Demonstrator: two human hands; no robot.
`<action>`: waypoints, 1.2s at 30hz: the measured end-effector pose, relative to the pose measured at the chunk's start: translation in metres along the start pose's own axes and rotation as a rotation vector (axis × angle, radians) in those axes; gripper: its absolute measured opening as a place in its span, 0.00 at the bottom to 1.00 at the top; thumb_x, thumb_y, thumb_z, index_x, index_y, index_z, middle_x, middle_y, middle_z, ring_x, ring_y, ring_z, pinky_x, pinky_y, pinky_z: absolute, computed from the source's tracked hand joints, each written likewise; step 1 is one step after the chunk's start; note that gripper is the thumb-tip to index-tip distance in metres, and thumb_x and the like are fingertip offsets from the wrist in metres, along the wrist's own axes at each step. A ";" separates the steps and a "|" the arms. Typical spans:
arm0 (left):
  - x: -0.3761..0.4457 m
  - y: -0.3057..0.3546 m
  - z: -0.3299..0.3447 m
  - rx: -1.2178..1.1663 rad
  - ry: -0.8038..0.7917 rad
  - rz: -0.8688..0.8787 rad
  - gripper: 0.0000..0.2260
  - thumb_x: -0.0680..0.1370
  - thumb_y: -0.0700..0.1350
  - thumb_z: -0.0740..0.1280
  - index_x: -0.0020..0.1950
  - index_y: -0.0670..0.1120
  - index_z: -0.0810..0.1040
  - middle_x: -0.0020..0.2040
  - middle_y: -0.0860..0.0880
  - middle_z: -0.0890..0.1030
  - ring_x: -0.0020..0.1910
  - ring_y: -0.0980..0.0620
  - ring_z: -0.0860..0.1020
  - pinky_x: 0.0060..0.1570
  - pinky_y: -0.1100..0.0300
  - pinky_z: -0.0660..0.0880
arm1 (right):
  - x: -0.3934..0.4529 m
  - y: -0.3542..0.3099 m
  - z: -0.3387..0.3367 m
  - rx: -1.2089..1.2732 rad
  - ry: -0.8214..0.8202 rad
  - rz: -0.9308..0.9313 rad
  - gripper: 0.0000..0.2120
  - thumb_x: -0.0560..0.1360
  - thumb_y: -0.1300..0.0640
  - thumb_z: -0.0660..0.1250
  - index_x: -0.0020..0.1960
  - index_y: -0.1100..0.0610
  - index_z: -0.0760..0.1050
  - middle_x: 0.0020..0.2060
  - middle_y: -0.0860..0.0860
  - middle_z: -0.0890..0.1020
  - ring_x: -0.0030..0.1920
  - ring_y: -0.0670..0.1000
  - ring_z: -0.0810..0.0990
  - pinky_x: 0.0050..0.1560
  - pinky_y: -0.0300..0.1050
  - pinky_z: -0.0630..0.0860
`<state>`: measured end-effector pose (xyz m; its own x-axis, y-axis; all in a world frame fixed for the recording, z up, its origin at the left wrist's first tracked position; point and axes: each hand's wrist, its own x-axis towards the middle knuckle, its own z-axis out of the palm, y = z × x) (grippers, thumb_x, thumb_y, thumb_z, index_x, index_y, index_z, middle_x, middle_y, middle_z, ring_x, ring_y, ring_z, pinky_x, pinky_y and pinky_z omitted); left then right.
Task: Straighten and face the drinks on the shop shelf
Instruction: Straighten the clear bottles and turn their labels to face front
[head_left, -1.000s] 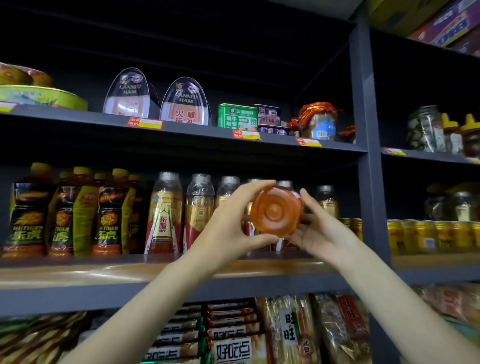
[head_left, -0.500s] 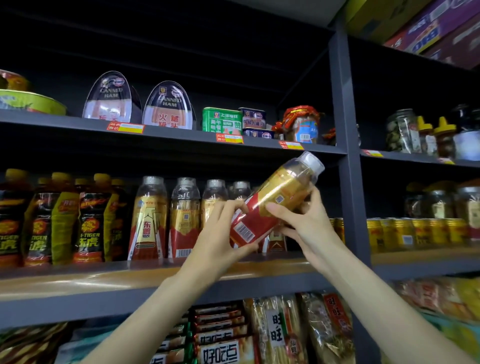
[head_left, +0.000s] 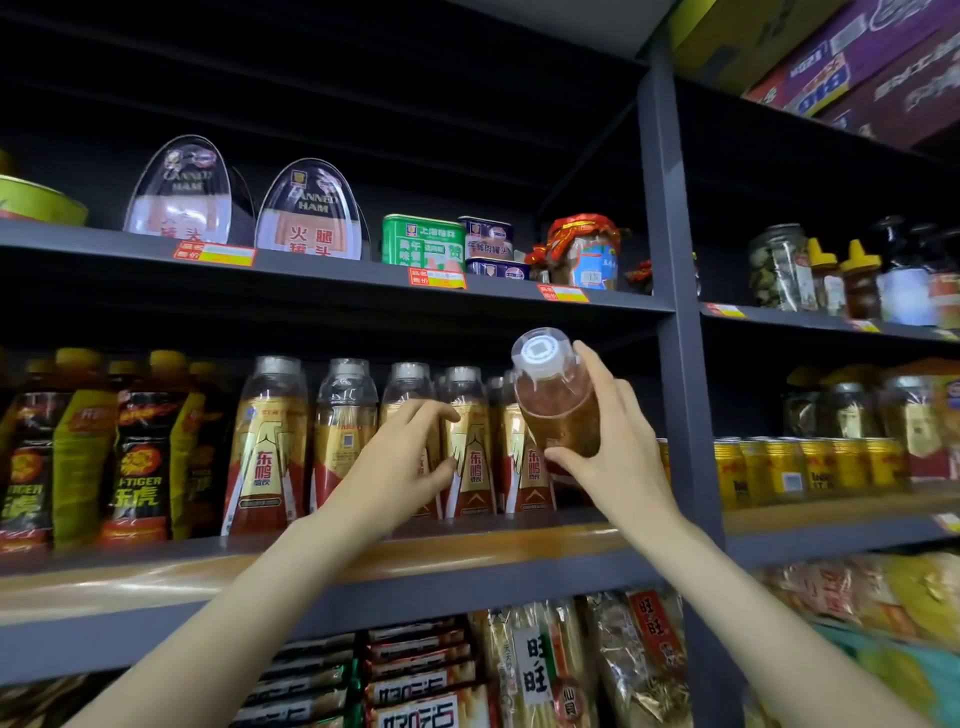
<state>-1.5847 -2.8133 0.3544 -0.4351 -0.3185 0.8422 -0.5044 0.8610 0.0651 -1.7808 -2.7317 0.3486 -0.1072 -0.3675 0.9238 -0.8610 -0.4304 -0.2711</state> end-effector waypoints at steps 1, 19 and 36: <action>0.004 -0.001 0.002 0.016 -0.009 -0.001 0.18 0.76 0.44 0.66 0.65 0.51 0.67 0.66 0.54 0.68 0.62 0.57 0.69 0.58 0.68 0.62 | 0.005 0.005 0.000 -0.054 -0.028 0.041 0.48 0.69 0.62 0.75 0.73 0.37 0.48 0.65 0.49 0.67 0.64 0.45 0.68 0.60 0.38 0.68; 0.056 -0.024 0.061 0.590 -0.055 0.045 0.35 0.73 0.63 0.62 0.76 0.57 0.51 0.78 0.51 0.46 0.75 0.44 0.38 0.68 0.43 0.30 | 0.057 0.099 0.046 -0.378 -0.037 0.630 0.45 0.76 0.59 0.67 0.77 0.52 0.35 0.72 0.64 0.56 0.63 0.62 0.72 0.52 0.50 0.74; 0.055 -0.028 0.063 0.693 -0.061 0.083 0.36 0.73 0.61 0.65 0.76 0.57 0.52 0.77 0.49 0.42 0.76 0.43 0.41 0.66 0.44 0.29 | 0.073 0.131 0.048 -0.356 -0.085 0.662 0.45 0.75 0.60 0.68 0.77 0.55 0.38 0.75 0.62 0.53 0.72 0.64 0.59 0.66 0.55 0.66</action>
<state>-1.6417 -2.8804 0.3650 -0.5241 -0.3019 0.7964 -0.8181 0.4385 -0.3721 -1.8771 -2.8547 0.3679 -0.6312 -0.5253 0.5707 -0.7406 0.1893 -0.6448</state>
